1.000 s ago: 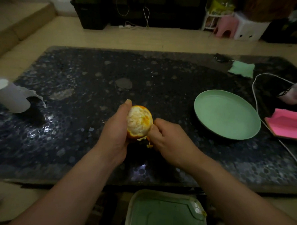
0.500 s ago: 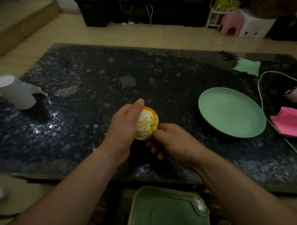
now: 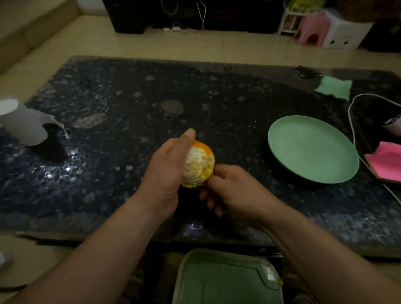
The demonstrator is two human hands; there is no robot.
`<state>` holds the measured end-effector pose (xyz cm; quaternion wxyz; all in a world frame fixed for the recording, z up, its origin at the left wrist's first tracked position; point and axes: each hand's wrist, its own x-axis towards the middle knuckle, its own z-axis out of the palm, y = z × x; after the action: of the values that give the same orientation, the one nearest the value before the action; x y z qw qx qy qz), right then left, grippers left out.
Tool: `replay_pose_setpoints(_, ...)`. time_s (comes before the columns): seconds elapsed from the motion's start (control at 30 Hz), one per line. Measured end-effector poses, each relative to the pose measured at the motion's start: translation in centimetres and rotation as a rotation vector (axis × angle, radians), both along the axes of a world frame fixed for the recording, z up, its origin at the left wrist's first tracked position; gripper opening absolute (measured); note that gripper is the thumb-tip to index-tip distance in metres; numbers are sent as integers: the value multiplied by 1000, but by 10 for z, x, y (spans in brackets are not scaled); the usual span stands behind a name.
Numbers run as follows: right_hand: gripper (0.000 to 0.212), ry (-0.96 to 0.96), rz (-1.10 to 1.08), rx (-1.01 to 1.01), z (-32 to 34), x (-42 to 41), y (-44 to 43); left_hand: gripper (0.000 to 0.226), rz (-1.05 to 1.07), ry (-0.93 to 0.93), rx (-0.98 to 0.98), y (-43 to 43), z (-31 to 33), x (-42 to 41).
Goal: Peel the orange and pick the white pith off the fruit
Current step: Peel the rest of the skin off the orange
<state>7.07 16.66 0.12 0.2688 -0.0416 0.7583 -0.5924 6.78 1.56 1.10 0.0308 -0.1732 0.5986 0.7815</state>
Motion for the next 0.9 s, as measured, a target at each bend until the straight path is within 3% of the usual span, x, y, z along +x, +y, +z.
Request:
replay_pose_setpoints(0.17,24,20,-21,23,-1,-2,4,63,22,-76,83,0,1,-2)
replay_pose_setpoints(0.4,24,84,-59,-1,-2,-4,3,47,103,-180,326,1,2,-7)
replay_pose_setpoints(0.5,27,28,-127,-172,-4,-3,-2,53,128,-233,504,-3,1,-9)
replay_pose_setpoints(0.6,25,-160,-186,-438,-2,-2,-5,56,186,-279,660,-9,1,-10)
replay_pose_setpoints(0.67,23,-274,-243,-515,-2,-4,-1,53,258,-265,757,-16,3,-13)
replay_pose_setpoints(0.73,24,-257,-253,-379,-6,-8,7,54,313,-246,783,-23,5,-14)
replay_pose_setpoints(0.83,26,126,-126,206,-21,-17,11,54,253,-256,716,-26,7,-12)
replay_pose_setpoints(0.9,26,349,-37,451,-30,-20,9,53,200,-267,651,-21,7,-10)
